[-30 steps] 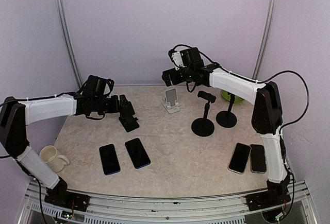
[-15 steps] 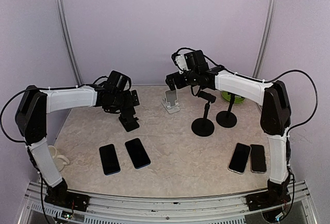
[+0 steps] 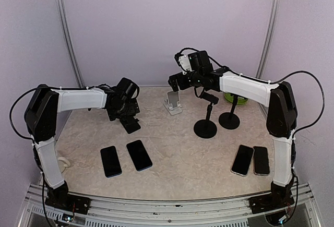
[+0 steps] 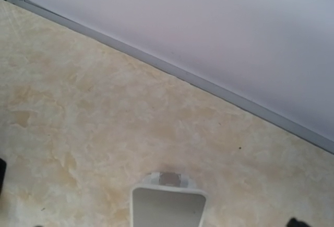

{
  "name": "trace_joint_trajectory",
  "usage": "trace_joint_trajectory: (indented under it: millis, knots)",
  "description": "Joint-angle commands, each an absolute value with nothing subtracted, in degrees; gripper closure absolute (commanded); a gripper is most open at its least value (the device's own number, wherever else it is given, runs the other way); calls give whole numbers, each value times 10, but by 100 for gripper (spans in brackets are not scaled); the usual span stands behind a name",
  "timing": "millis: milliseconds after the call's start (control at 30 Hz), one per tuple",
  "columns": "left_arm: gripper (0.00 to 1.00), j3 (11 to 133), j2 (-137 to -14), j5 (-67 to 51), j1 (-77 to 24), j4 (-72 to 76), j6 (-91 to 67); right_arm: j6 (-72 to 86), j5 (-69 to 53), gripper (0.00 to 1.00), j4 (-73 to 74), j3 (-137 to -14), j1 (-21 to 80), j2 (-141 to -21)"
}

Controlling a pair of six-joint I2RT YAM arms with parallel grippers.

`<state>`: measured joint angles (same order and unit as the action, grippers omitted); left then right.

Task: Place the phone on the phone stand
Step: Move the phone stand to the center of the board.

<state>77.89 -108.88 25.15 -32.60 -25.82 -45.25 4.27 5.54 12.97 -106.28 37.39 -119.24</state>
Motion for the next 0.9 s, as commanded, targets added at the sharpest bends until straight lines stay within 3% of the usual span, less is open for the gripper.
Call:
trace_joint_trajectory:
  millis: [0,167,533,867]
  knots:
    - [9,794,-1096,280,-328,-277,-463,42,51,0,115,-1056,379,-1170]
    - [25,794,-1090,279,-330,-276,-465,40,52,0,117,-1060,379,-1173]
    - [39,819,-1096,251,-332,-223,-374,35,53,0,131,-1085,379,-1197]
    - [40,854,-1124,159,-324,-86,-191,33,41,0,179,-1177,378,-1286]
